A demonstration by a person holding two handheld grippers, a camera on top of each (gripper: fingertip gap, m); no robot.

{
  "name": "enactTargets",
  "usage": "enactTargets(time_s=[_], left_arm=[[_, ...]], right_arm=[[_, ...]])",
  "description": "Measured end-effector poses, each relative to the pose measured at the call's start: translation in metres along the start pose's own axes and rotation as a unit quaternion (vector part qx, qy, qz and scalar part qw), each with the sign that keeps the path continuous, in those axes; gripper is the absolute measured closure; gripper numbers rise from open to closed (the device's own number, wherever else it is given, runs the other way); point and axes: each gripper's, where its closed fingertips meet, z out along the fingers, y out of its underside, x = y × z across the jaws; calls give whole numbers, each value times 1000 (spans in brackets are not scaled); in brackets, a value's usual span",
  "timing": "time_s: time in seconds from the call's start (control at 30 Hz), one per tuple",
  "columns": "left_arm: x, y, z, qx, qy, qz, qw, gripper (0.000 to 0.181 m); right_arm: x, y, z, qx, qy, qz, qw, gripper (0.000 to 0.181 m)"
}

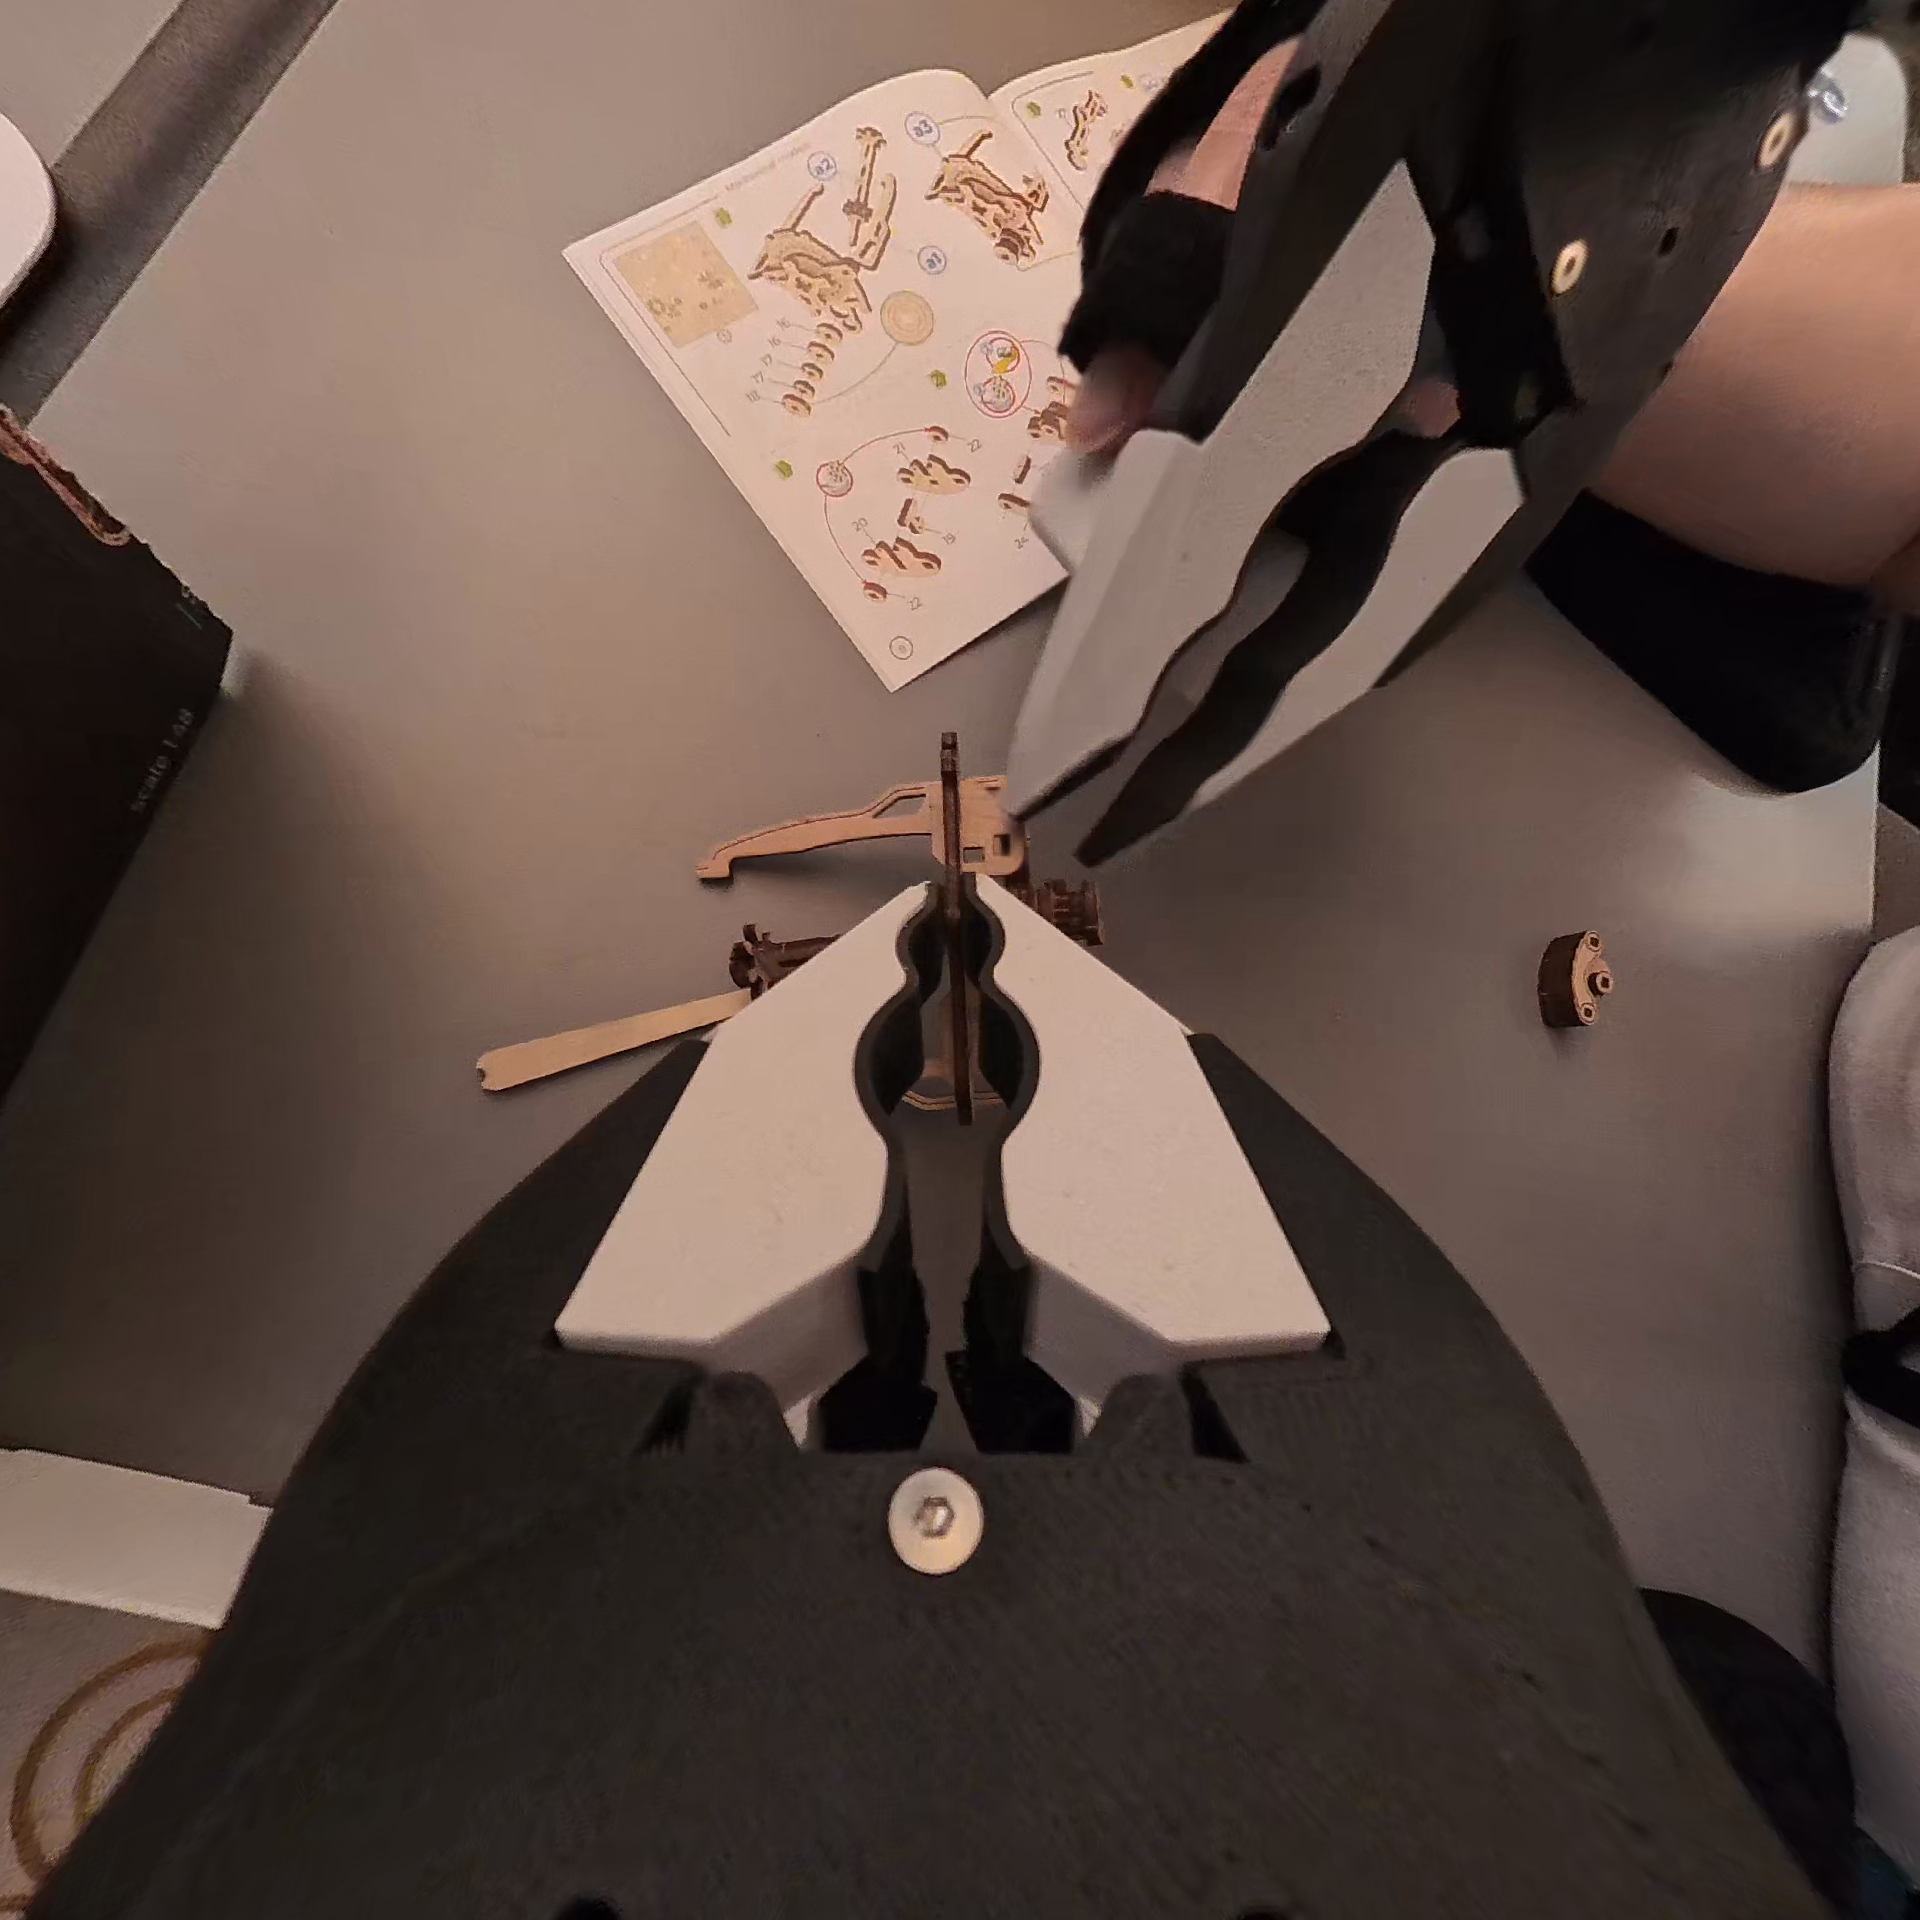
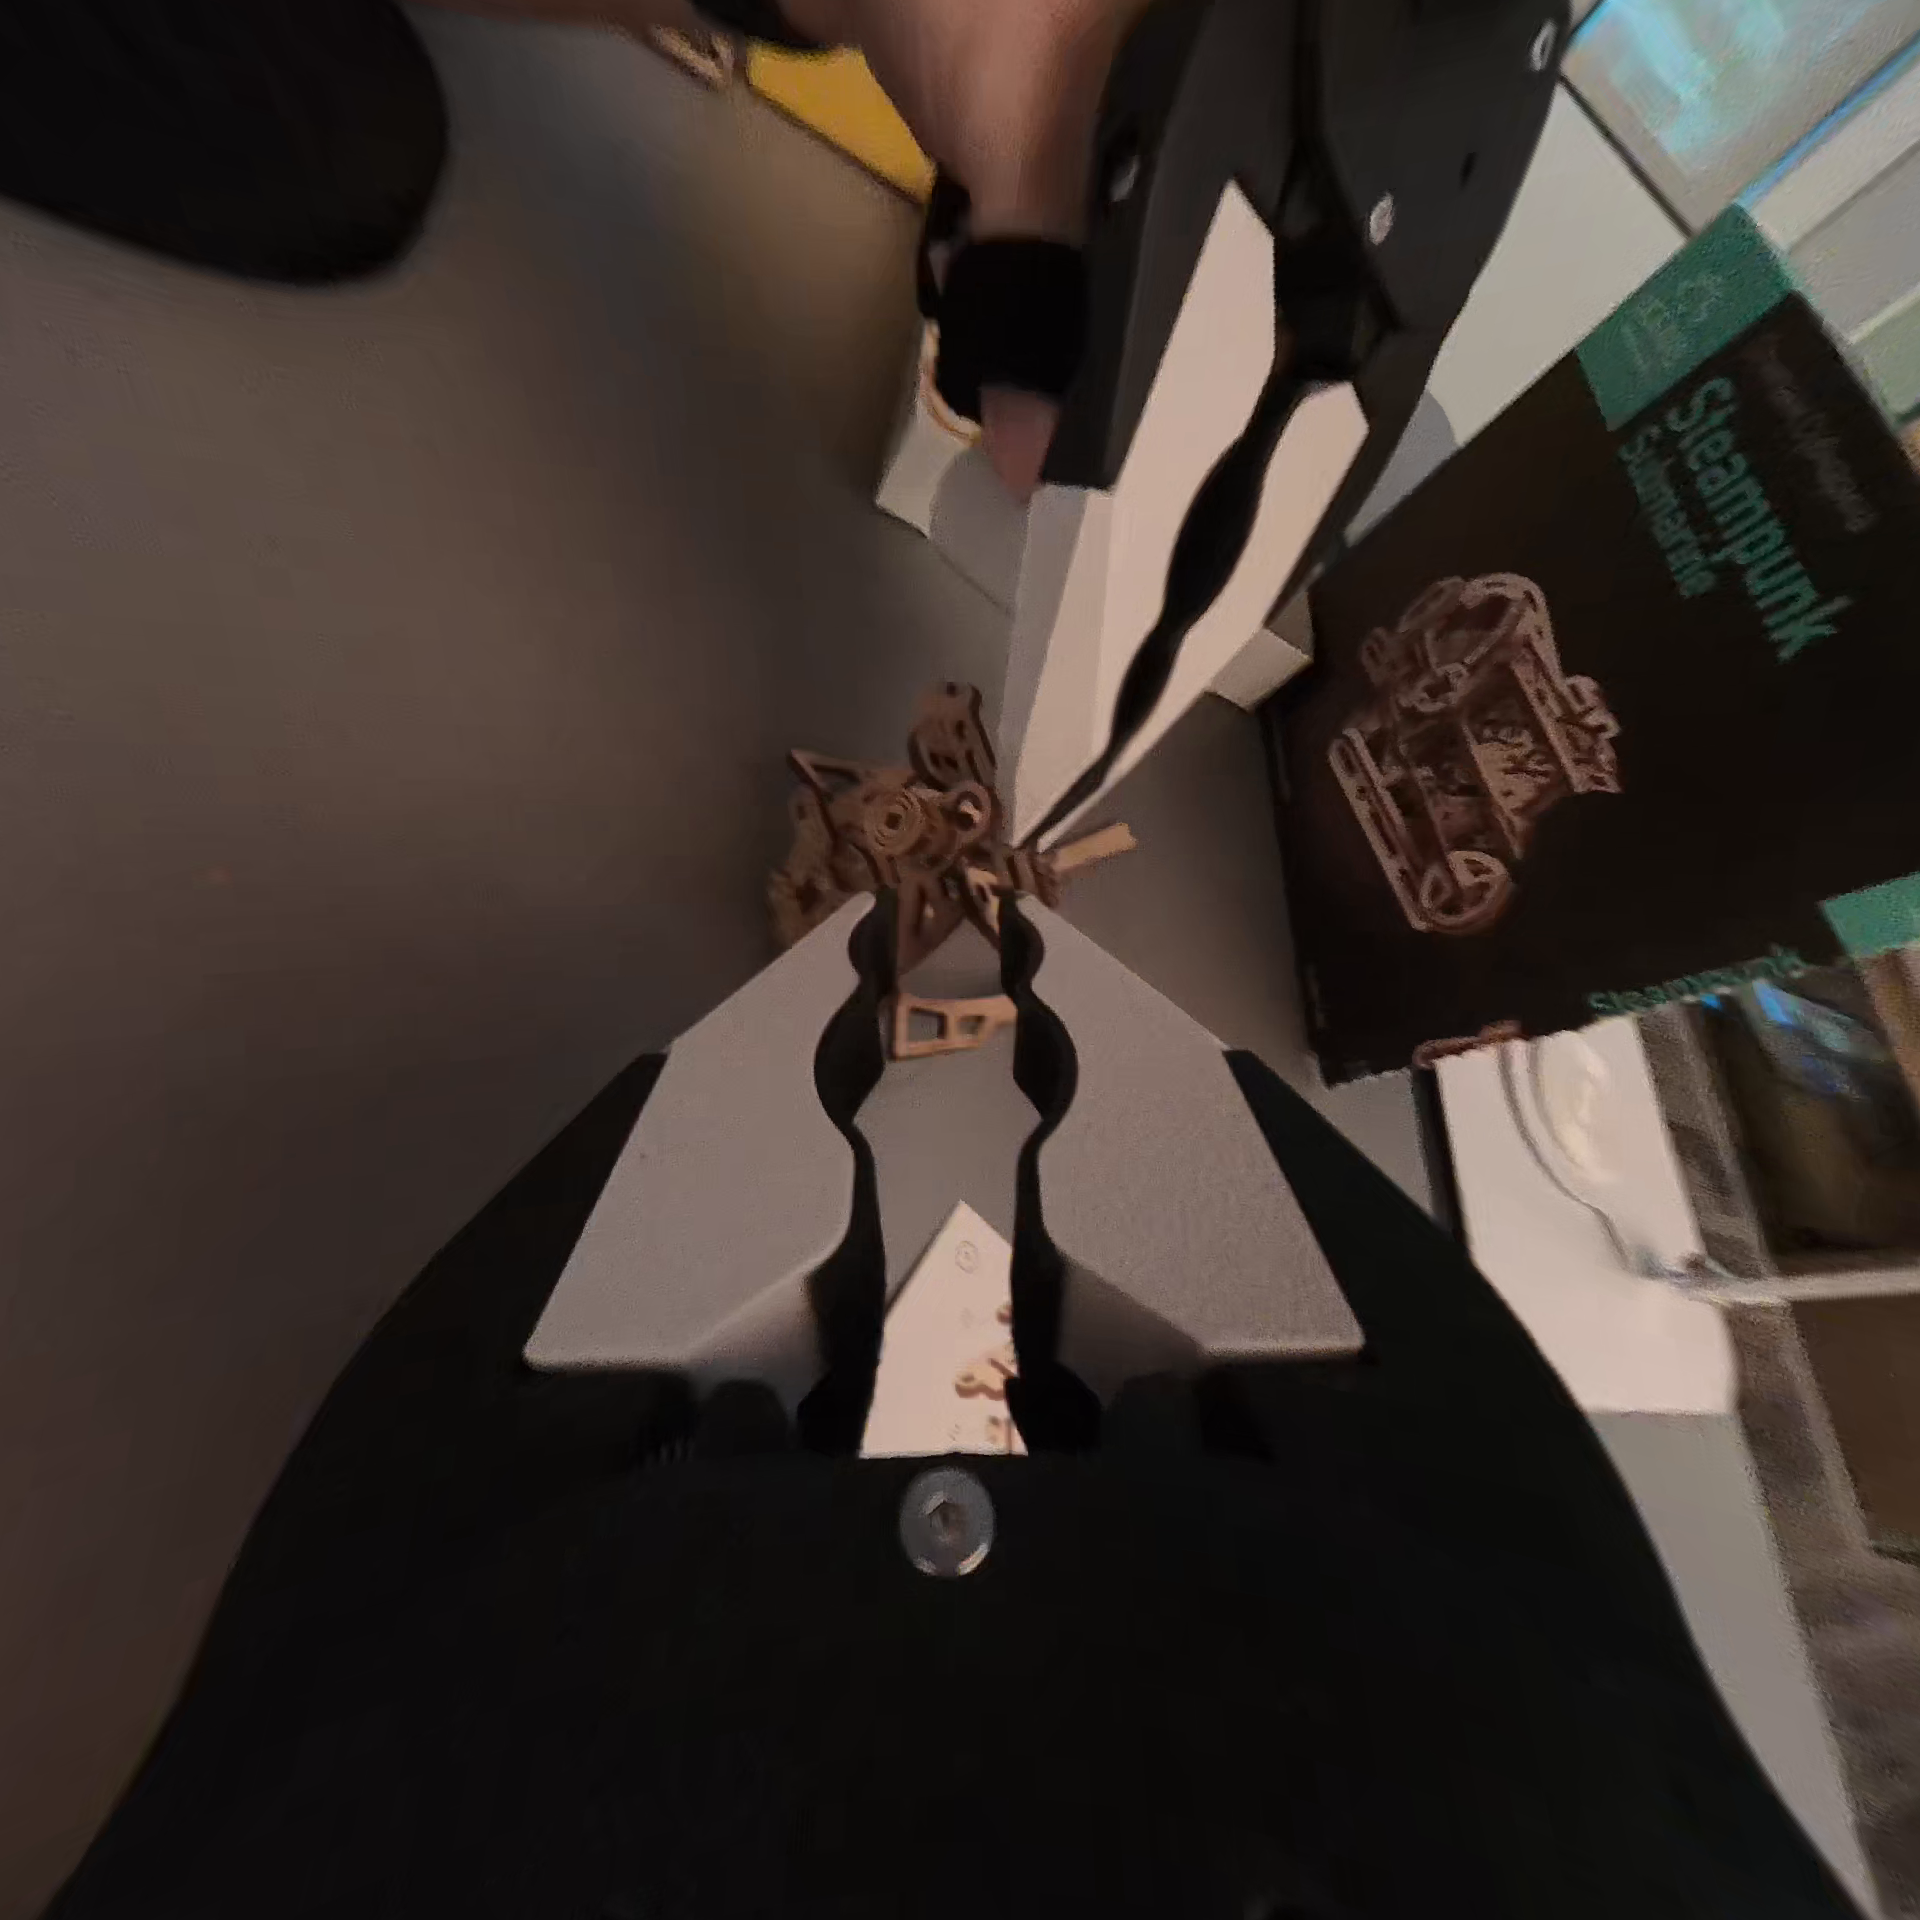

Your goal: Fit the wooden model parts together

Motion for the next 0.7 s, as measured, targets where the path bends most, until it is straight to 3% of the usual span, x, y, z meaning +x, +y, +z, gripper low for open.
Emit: enactTargets(time_s=[0.5, 0.7], left_arm=[[9, 1, 3, -17, 5, -10, 1000, 181], [11, 0, 4, -14, 8, -18, 1000, 181]], right_arm=[[-5, 3, 4, -35, 47, -150, 987, 170], [-6, 3, 3, -27, 53, -149, 987, 171]])
